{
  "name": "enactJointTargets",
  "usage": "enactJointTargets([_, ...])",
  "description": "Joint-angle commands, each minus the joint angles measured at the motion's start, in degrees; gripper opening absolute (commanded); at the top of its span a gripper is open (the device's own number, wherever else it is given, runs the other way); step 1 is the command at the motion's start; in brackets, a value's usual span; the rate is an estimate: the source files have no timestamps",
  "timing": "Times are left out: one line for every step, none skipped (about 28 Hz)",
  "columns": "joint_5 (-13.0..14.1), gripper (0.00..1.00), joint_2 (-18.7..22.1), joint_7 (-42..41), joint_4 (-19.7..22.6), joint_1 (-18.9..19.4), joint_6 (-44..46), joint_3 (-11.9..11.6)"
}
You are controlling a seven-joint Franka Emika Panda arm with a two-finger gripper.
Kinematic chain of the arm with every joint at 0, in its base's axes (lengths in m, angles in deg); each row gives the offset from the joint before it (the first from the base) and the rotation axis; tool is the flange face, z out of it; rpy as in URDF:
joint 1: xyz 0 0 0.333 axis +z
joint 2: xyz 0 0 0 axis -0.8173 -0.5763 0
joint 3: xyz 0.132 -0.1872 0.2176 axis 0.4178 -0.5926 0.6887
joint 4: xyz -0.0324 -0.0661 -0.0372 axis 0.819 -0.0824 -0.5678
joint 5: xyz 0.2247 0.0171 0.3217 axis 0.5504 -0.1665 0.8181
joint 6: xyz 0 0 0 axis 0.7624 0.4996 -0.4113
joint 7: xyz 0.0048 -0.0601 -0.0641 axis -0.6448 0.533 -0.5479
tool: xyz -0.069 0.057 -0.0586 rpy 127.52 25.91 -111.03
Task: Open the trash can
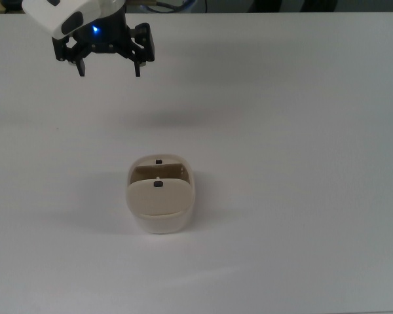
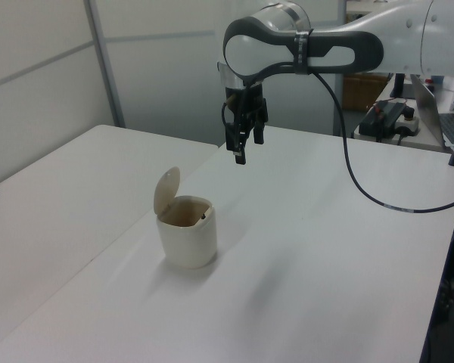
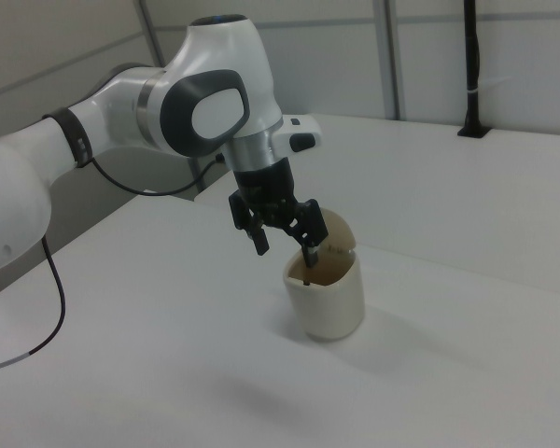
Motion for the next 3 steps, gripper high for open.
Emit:
enactJointTargets([-0.7,1.00,0.5,0.0,0.5,-0.1,1.2,-0.3])
enactJointTargets([-0.7,1.00,0.5,0.0,0.5,-0.1,1.2,-0.3])
enactJointTargets([-0.7,1.00,0.5,0.0,0.5,-0.1,1.2,-0.3])
